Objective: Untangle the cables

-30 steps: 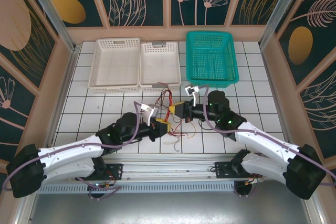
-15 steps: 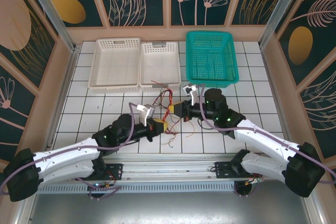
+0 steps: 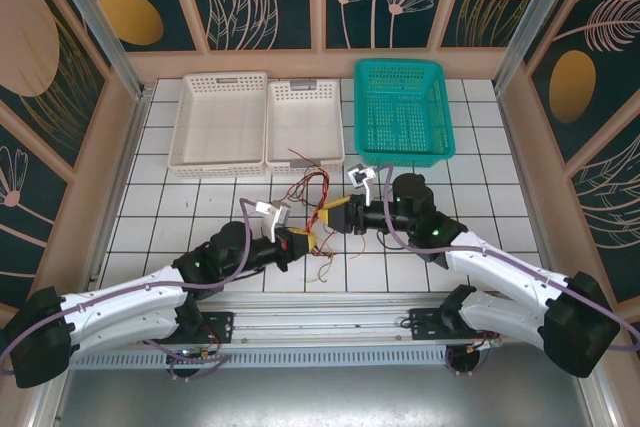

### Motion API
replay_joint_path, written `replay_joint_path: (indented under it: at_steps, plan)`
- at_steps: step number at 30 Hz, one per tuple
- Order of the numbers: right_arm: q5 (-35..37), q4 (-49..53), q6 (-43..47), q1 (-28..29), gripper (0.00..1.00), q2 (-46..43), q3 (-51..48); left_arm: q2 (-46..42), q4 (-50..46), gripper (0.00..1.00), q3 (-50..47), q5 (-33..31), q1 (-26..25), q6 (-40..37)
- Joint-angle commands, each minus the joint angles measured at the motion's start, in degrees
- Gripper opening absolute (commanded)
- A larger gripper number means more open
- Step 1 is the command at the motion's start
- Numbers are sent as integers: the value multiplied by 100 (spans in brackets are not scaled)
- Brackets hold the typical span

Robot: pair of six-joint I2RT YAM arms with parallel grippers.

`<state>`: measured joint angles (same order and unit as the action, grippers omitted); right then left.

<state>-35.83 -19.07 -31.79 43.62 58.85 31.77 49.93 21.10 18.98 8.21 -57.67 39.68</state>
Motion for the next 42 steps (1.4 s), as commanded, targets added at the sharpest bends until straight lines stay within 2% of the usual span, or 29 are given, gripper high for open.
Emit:
replay_joint_path:
  at_steps: [1,6,10,16,19,26,27,28,30,32,35,42]
  plan:
    - [-165,-294,-51,48,34,140,-73,-19,351,0,-40,-160,-16,55]
    - [-108,-466,-67,262,37,301,-77,-1,411,0,-54,-187,-15,88]
    - [-38,-392,31,393,36,468,37,-9,431,0,-52,-183,-10,93]
    - [147,-269,102,446,15,508,106,-67,400,0,-70,-232,-8,111]
    - [253,-208,129,446,1,497,128,-63,436,0,-86,-168,-12,121]
    - [513,58,269,446,0,374,163,-10,389,0,-44,31,-10,84]
    - [560,98,278,446,0,352,172,-21,372,5,-45,37,-16,89]
    - [601,130,294,446,0,330,172,-36,369,17,-52,36,-20,92]
    - [634,207,339,443,0,293,172,-64,362,27,-64,42,-11,92]
    - [657,262,380,446,0,262,172,-111,333,46,-53,6,-13,88]
    - [640,325,410,446,0,225,163,-167,309,59,-53,-26,-16,77]
    - [397,475,579,461,0,173,188,-159,198,60,9,-168,-14,18]
